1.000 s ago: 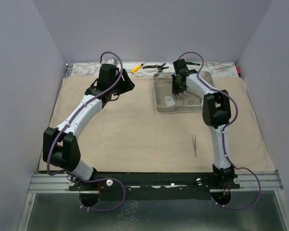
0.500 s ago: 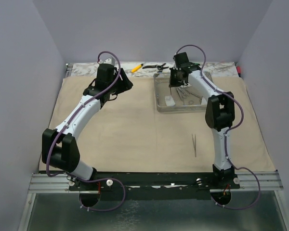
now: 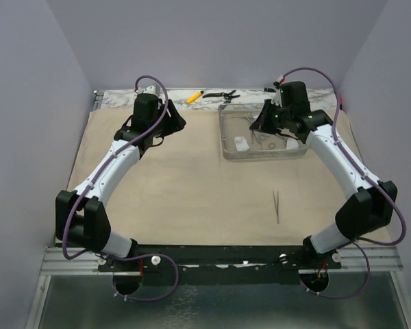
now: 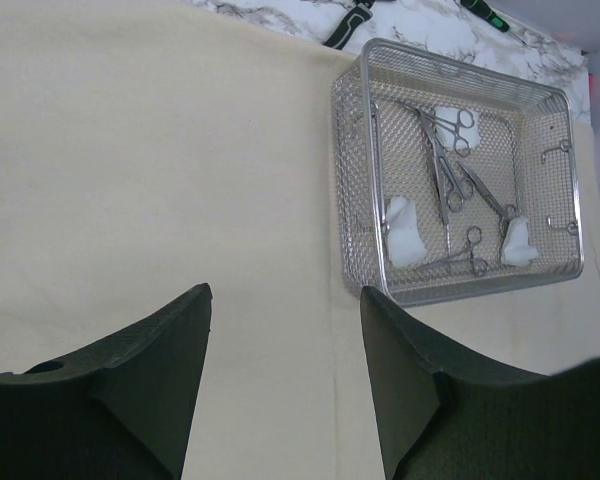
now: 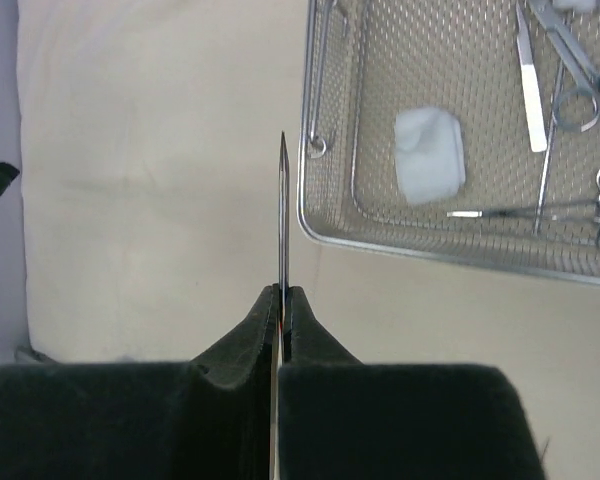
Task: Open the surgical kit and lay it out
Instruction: Pick up the medical item from the container, then place the medical item in the surgical kit.
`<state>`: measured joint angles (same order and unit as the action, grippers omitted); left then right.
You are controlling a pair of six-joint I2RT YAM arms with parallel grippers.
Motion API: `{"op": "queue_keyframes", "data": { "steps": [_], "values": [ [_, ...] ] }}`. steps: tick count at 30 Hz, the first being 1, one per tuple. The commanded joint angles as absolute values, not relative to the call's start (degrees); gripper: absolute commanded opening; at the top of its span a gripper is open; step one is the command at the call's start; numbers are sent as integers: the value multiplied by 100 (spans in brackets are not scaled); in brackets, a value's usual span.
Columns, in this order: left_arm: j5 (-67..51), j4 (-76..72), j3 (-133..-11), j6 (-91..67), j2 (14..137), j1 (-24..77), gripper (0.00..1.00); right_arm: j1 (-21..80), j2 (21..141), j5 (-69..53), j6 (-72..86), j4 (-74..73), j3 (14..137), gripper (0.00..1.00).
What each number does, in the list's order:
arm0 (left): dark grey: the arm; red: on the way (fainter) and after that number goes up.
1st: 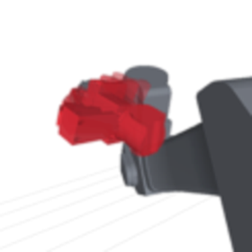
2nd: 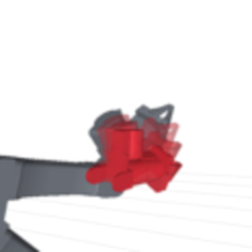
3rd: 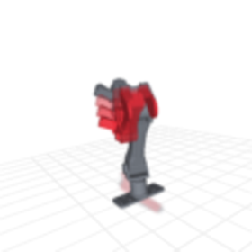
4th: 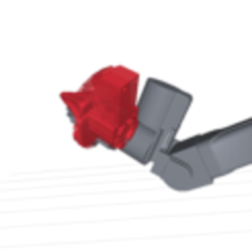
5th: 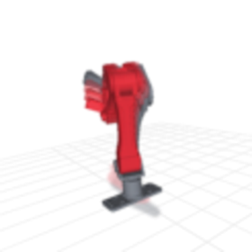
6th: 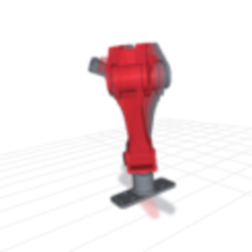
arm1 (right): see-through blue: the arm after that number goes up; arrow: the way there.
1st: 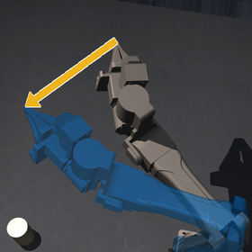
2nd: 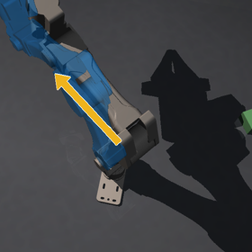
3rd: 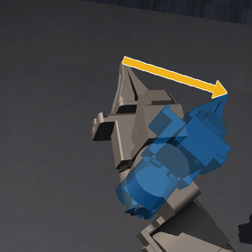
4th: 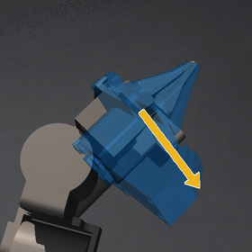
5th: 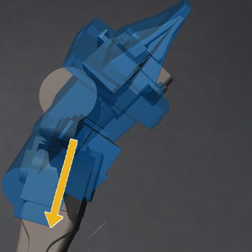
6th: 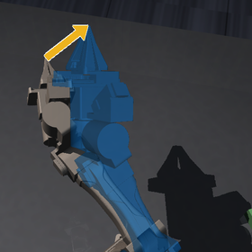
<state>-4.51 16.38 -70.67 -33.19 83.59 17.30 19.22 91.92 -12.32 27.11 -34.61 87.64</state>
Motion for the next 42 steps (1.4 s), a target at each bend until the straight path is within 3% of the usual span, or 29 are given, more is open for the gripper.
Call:
{"op": "queue_keyframes", "data": {
  "steps": [1,8,16,23,34,42],
  "values": [
    [-405,1666,-6776,-3182,8151,1697,62,1924,8154,-1311,3149,-3876,7992,1],
    [-353,1651,-6510,-3200,8097,1701,62,1991,7091,-908,3370,-4412,6347,1],
    [-366,1652,-6438,-3158,8163,1702,63,3239,7027,828,4396,-4779,4977,1],
    [-406,1649,-6363,-3147,8217,1698,62,4050,7886,1569,4898,-4658,4819,1],
    [-404,1646,-6381,-3106,8218,1697,62,4221,8726,1779,4763,-4448,5004,1],
    [-390,1651,-6363,-3059,8237,1690,62,4234,8693,1487,4365,-4172,4807,15]
  ]
}}
